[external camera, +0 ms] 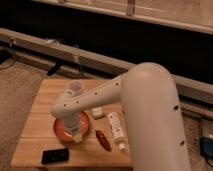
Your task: Drag the ceramic bowl in a circle
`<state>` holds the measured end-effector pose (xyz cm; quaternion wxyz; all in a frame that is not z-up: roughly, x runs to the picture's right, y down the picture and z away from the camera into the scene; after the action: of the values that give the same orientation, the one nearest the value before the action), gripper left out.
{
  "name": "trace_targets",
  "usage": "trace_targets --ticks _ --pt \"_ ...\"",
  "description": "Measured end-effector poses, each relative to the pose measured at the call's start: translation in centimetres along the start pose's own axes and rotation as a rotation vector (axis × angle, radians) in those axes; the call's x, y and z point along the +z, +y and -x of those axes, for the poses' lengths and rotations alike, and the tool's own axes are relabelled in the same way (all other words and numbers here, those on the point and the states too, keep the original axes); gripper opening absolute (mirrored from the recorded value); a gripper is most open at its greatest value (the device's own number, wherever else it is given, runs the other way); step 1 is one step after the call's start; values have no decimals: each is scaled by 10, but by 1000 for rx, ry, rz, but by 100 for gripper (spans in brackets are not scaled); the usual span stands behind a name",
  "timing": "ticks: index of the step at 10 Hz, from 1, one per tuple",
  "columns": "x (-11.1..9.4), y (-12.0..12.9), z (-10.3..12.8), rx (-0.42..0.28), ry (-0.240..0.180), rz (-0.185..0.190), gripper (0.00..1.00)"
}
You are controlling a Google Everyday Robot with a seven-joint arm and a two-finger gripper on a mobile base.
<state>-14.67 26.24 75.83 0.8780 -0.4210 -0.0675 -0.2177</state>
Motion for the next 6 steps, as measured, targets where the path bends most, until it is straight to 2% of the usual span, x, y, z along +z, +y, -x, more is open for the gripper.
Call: trace_targets --ticks 2,6 --pt "-11 -17 -11 18 16 -9 0" --pt "-25 -61 17 -27 49 -14 0"
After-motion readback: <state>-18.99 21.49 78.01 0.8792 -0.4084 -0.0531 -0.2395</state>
